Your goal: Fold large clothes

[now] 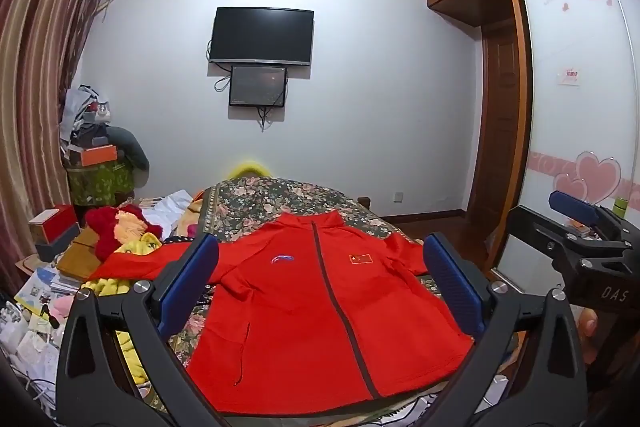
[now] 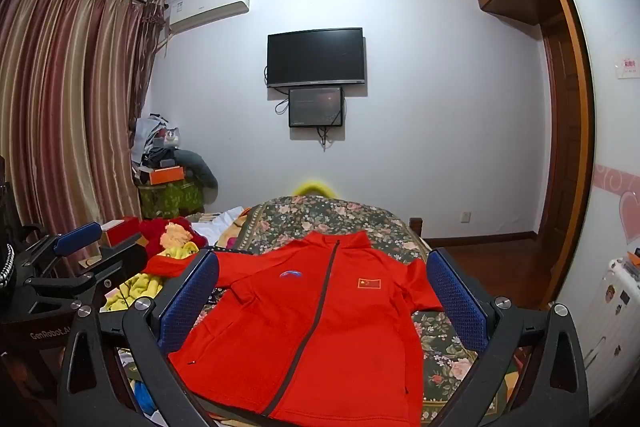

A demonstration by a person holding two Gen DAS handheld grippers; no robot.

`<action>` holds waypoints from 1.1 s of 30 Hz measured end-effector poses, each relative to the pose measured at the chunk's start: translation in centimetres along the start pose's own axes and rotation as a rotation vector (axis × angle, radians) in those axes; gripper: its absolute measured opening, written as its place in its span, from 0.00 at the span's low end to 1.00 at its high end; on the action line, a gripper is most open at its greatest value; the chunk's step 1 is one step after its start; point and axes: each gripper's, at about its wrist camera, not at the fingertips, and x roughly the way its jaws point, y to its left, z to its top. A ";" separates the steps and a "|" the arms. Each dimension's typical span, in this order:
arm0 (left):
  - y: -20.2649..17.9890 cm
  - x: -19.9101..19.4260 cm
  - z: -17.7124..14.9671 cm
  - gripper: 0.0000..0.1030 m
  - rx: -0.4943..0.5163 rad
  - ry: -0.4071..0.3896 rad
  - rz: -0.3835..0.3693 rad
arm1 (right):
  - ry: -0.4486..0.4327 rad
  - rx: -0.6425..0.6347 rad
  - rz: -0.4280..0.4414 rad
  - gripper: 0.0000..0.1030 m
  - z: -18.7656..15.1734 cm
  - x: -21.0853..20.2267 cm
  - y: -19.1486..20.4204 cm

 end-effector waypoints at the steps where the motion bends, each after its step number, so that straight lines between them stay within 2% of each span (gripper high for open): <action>1: 0.1 0.0 0.0 1.00 0.000 0.000 0.001 | 0.000 0.000 0.000 1.00 0.0 0.0 0.0; 33: -0.2 0.2 0.0 1.00 0.021 -0.004 0.017 | -0.002 -0.003 0.000 1.00 0.3 -0.1 -0.1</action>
